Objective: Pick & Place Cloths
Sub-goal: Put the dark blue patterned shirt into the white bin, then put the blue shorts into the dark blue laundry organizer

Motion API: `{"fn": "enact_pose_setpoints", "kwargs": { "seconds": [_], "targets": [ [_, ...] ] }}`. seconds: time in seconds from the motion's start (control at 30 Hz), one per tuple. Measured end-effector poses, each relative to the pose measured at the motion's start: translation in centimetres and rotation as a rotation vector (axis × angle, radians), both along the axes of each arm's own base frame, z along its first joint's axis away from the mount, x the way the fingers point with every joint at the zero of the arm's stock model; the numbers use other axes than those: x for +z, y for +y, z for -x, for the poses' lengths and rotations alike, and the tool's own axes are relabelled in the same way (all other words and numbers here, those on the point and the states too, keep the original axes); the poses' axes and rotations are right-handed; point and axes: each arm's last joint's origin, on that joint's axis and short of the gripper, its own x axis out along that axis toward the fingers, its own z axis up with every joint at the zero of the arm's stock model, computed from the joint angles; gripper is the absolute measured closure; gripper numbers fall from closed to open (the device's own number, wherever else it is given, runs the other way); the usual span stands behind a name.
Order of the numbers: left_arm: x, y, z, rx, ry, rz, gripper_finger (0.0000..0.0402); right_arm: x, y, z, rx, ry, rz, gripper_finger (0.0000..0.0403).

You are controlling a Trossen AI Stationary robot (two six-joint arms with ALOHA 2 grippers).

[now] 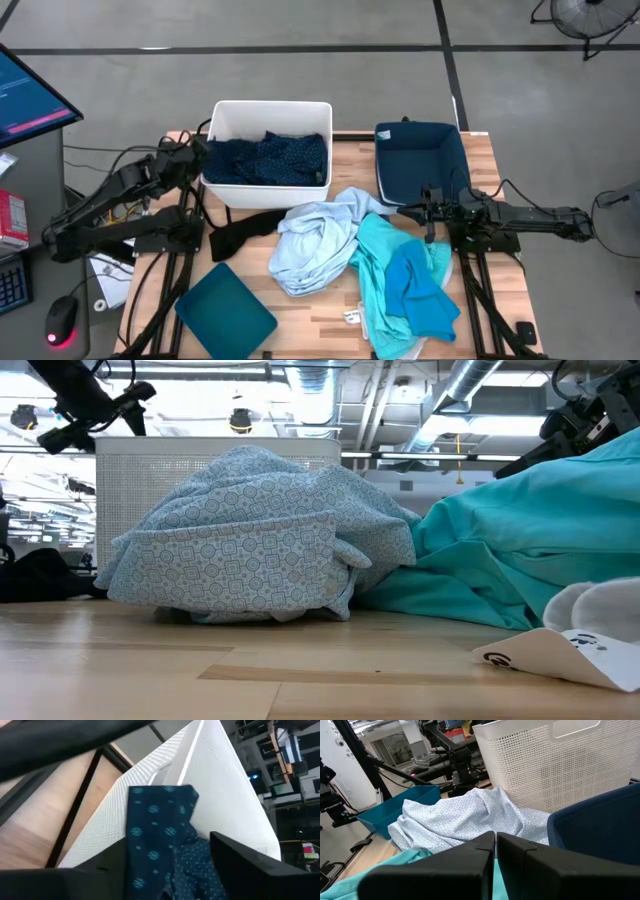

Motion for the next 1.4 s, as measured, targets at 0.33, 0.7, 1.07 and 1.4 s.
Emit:
{"fn": "enact_pose_setpoints", "kwargs": {
  "seconds": [0.33,0.7,1.07,1.4],
  "targets": [
    [1.5,0.6,-0.8,-0.057,-0.012,-0.173,0.0389,0.0,0.0,0.0,0.0,0.0,0.0,0.0387],
    [6.9,1.2,-3.1,-0.319,-0.224,-0.598,0.0401,0.0,0.0,0.0,0.0,0.0,0.0,0.0387],
    [8.2,0.6,-8.4,-0.846,-0.432,-0.798,0.0361,1.1,0.0,-0.1,-0.002,-0.128,-0.079,0.0387],
    [11.0,-2.7,-7.8,-0.991,-0.588,-1.168,0.0204,3.7,0.0,0.2,0.023,-0.413,-0.273,0.0384]
  ]
}}
